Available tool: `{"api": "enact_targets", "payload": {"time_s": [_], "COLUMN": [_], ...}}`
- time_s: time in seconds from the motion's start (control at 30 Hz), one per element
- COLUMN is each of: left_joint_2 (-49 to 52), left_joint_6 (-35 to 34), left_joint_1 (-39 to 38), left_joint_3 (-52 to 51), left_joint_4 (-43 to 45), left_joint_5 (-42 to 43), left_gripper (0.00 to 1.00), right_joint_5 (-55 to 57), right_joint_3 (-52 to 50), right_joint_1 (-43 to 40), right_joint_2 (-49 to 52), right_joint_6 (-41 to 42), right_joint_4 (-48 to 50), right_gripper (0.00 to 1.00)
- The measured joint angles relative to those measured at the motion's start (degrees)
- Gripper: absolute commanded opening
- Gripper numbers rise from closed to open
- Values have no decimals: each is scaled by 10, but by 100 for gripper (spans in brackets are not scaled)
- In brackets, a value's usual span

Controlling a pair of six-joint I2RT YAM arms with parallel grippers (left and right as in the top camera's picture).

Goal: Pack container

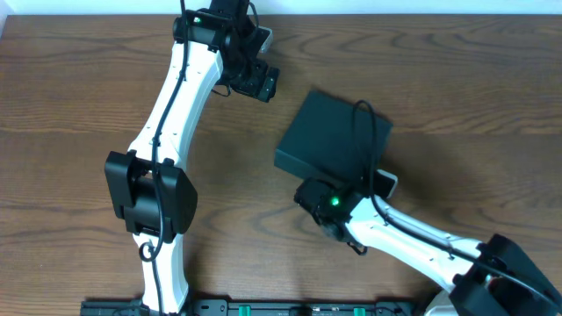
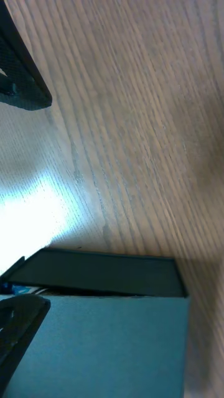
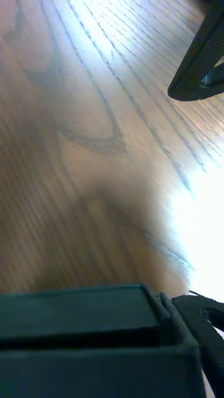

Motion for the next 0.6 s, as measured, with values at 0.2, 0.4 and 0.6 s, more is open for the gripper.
{"api": "enact_targets", "payload": {"time_s": [0.2,0.4,0.6], "left_joint_2": [0,0,0], "left_joint_6": [0,0,0], "left_joint_1": [0,0,0], "left_joint_3": [0,0,0], "left_joint_4": [0,-2,-4], "left_joint_5": [11,13,13], "left_gripper": [96,96,95], "right_joint_5": [17,48,64], "right_joint_3": [0,0,0], "right_joint_1": [-44,-95,-134], "right_joint_2": [0,0,0], "right_joint_6": [0,0,0], "right_joint_4": [0,0,0], "right_gripper": [99,99,99]}}
